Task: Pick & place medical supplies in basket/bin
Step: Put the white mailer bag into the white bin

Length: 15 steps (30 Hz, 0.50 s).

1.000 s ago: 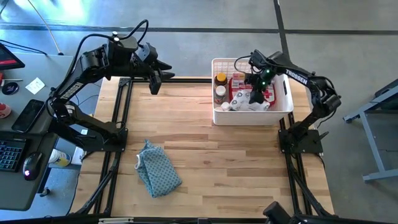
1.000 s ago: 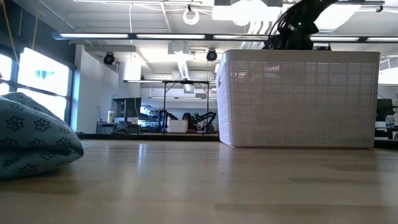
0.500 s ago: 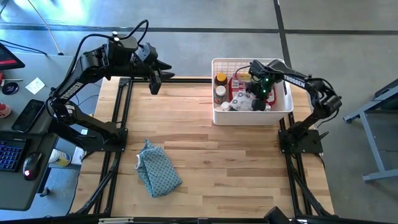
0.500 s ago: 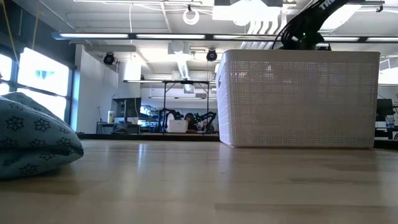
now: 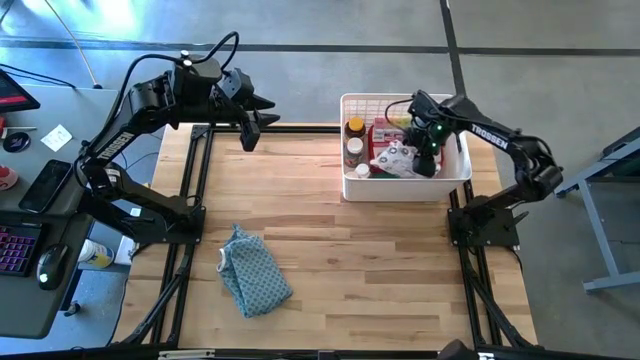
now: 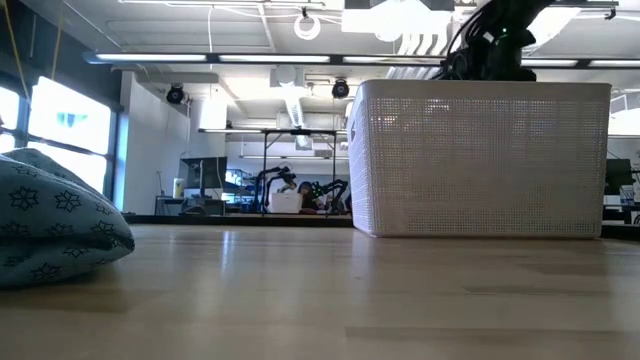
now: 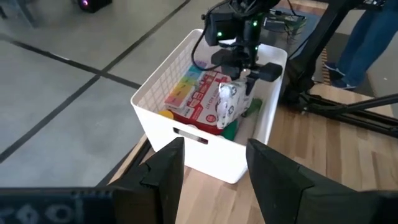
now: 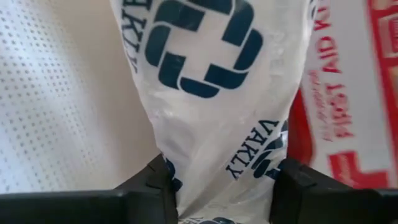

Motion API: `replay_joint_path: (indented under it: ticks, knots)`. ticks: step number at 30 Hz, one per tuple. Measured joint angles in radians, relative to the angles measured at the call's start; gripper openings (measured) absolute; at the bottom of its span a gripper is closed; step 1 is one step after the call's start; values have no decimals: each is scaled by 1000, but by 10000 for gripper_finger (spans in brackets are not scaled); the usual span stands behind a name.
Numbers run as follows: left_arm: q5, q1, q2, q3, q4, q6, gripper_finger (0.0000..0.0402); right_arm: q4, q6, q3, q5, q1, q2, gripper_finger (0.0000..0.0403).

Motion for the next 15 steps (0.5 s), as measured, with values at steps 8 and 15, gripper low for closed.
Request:
replay_joint_path:
  ticks: [8,15]
  knots:
    - [0,0,0,0,3,12,204,-84,-75,145,124,12,-3,152]
    - [0,0,0,0,3,9,204,-189,-128,233,184,56,71,152]
